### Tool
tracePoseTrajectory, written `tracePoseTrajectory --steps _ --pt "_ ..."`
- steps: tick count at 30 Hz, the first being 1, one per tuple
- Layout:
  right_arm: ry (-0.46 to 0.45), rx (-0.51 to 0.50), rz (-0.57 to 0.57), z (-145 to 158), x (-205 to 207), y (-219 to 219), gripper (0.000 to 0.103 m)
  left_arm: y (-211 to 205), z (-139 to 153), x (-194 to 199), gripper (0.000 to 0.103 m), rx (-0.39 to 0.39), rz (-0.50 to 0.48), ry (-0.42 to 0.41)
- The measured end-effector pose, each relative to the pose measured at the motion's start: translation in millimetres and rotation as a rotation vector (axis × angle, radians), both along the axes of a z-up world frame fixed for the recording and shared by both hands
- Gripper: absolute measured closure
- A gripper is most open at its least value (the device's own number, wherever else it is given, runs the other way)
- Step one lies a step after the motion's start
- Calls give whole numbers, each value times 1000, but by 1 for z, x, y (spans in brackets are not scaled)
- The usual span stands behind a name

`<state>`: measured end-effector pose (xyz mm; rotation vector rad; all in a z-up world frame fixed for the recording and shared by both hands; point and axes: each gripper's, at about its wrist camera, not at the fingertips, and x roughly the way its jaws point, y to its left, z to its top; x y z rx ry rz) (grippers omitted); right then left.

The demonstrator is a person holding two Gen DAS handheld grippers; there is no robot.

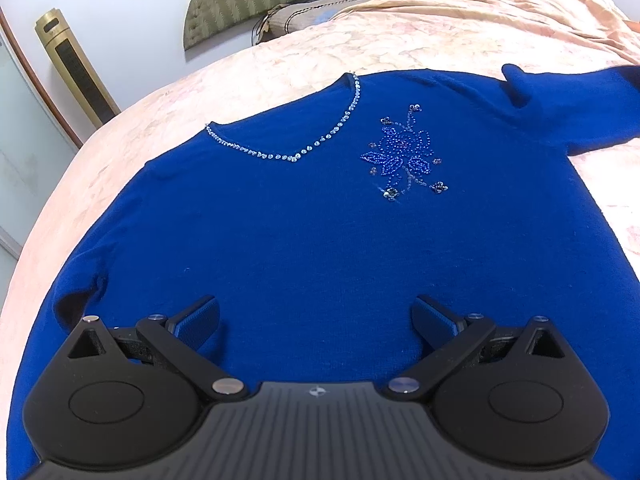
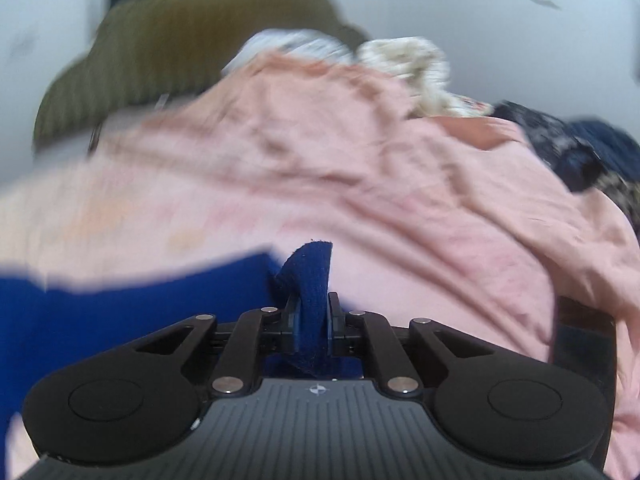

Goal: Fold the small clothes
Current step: 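Grasp the blue sweater's sleeve cuff with the right gripper, then lift the held sleeve and carry it across the sweater body with the right gripper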

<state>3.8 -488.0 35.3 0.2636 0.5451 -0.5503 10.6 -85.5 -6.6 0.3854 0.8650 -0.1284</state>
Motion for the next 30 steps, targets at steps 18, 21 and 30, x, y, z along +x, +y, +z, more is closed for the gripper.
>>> tracePoseTrajectory --steps 18,21,30 --pt "-233 446 -253 -19 -31 -114 40 -1 -1 1 0 14 -10 -7" --pt "-265 611 -228 -39 -34 -118 45 -3 -1 0 0 16 -19 -9" --pt "-491 796 -243 -72 -18 -146 63 1 1 -1 0 38 -11 -18"
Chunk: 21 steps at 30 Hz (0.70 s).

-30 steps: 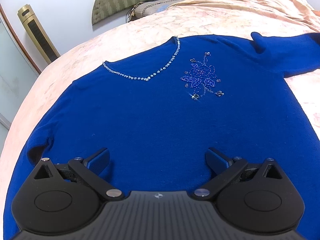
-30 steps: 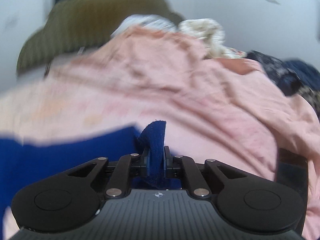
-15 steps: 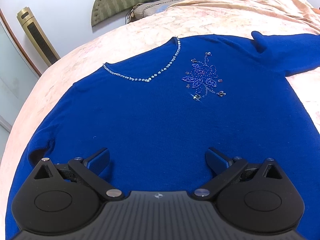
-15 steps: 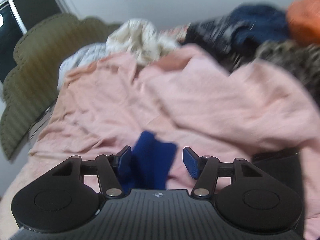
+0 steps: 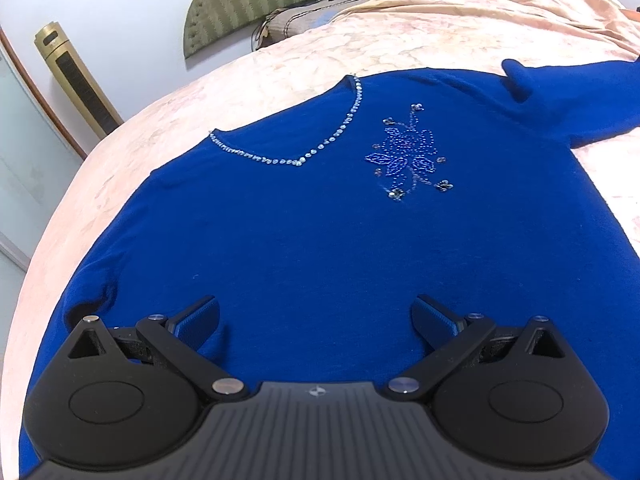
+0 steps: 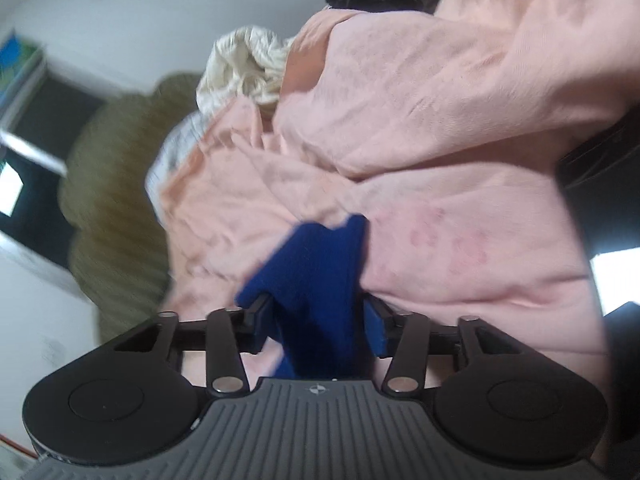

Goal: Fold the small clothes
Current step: 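Lift the held sleeve and carry it across the sweater body with the right gripper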

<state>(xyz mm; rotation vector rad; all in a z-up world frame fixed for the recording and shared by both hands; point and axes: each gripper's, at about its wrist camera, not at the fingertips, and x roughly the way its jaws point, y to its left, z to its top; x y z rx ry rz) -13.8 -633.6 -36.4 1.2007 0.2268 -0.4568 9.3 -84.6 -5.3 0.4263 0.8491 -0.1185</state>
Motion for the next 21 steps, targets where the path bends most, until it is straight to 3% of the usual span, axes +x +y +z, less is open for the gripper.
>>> tracePoseTrajectory --steps 2,4,8,10,13,17,21 --pt "-34 38 -2 -2 1 -4 82 1 0 0 0 -2 3 1" --pt "-60 14 -4 6 -3 -2 87 0 0 -1 0 0 0 -1" --pt "-42 -220 -22 47 -25 27 91 -1 1 -3 0 1 -6 -8" --pt "50 -329 -27 63 -25 37 87 -2 0 -3 0 -3 -6 -3" --pt "156 -205 -29 46 -18 19 67 -3 2 -6 0 -6 -15 -5" --pt "59 -20 -69 8 -28 -2 68 -2 4 -11 0 6 -23 -19" --pt "-16 28 -107 -10 -25 -8 70 2 4 -8 0 6 -1 -13"
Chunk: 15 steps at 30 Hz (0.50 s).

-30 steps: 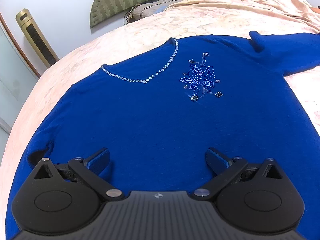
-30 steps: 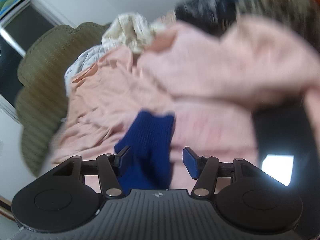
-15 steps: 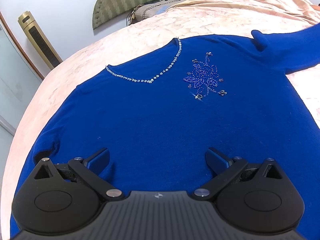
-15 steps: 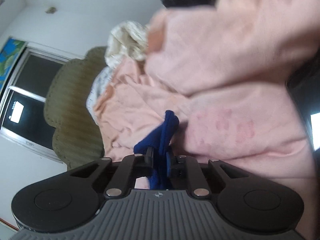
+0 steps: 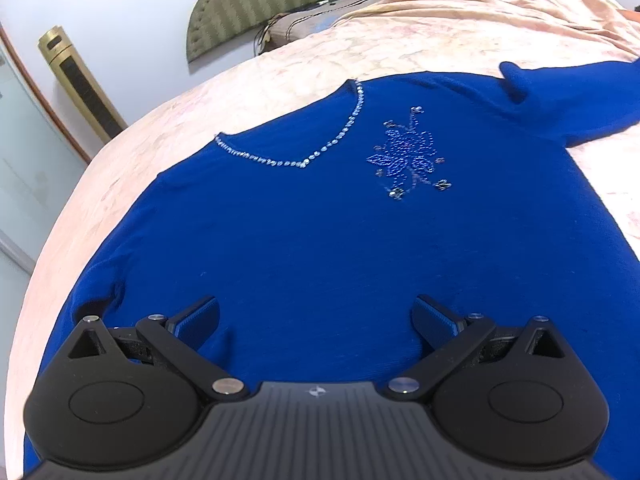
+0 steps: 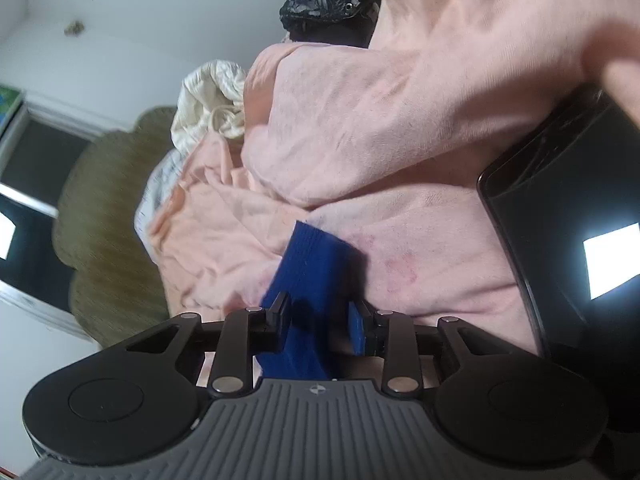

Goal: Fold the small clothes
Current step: 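Lift the held sleeve and carry it across the sweater body with the right gripper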

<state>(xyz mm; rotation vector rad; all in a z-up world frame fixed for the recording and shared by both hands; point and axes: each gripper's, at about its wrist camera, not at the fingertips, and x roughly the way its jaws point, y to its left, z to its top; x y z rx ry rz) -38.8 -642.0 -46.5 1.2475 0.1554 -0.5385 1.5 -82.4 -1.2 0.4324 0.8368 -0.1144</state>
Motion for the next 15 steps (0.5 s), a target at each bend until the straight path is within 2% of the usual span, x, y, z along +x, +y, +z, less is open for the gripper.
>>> tracePoseTrajectory --steps 3,4,5,6,9,12,15 --pt "-60 25 -8 -3 4 -3 70 1 1 0 0 -7 5 3" --pt "-56 25 -6 0 4 -2 74 1 2 0 0 -5 2 -1" --pt "-46 14 -2 3 6 0 89 1 2 -1 0 -2 0 -6" --pt "-35 -13 4 9 5 4 92 2 3 -1 0 1 1 -12" --pt "2 -151 -5 38 1 22 92 6 6 1 0 0 13 -20" --pt "88 -321 -17 73 0 45 92 13 10 6 0 -17 31 -19" --pt "142 -512 33 105 1 84 92 19 14 11 0 -37 49 -27"
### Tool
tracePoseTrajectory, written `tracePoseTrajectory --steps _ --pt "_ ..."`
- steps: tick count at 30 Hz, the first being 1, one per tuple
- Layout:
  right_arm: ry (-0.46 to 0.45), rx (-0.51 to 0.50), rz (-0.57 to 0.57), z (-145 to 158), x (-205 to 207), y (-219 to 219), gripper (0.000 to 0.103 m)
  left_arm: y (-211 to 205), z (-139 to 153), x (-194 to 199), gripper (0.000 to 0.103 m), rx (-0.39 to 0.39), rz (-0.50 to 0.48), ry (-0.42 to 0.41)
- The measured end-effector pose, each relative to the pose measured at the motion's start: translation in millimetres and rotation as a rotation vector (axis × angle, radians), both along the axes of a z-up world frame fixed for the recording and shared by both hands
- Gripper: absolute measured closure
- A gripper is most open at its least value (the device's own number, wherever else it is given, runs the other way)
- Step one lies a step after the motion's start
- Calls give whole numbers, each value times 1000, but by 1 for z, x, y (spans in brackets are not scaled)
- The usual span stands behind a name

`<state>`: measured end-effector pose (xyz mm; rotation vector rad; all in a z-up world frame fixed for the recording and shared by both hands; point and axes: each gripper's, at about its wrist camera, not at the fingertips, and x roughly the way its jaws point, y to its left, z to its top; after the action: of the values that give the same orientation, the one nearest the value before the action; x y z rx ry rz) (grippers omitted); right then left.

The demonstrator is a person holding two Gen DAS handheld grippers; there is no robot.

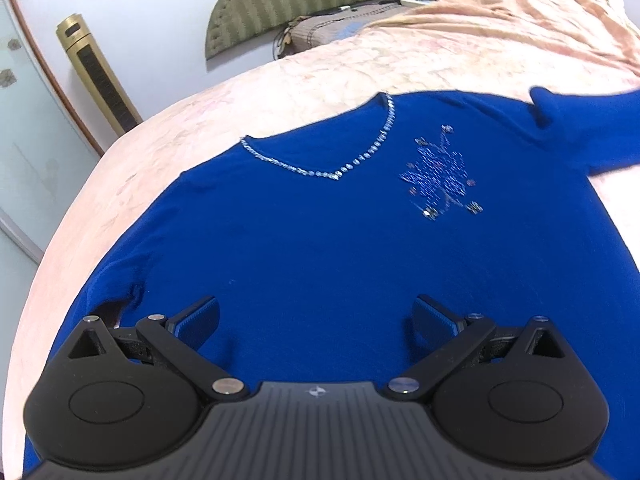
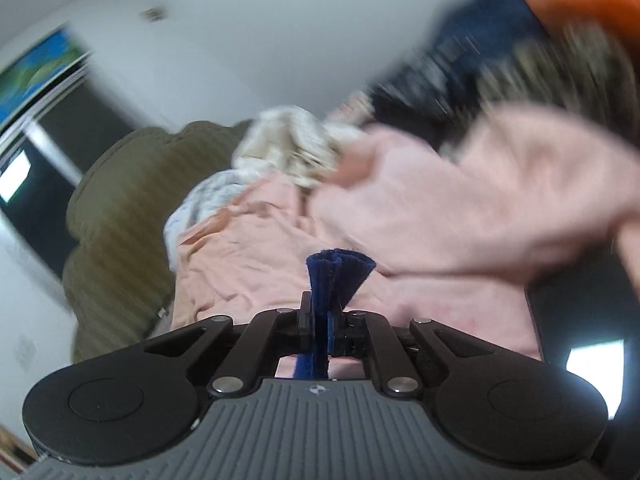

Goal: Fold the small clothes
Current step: 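Lift the held sleeve and carry it across the sweater body with the right gripper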

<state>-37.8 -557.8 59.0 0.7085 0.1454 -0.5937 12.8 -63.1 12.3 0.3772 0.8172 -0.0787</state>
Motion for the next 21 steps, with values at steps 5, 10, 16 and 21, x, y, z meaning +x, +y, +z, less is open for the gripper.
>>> tracePoseTrajectory --steps 5,10,16,21 --pt "146 -267 202 19 26 97 92 8 -3 6 0 -9 28 5" --pt "220 -378 393 6 45 186 92 18 -7 9 0 -18 48 20" --pt "273 -402 517 -7 60 256 92 30 -10 12 0 -20 69 25" --pt "301 -403 580 -12 66 298 92 39 -12 15 0 -3 90 14"
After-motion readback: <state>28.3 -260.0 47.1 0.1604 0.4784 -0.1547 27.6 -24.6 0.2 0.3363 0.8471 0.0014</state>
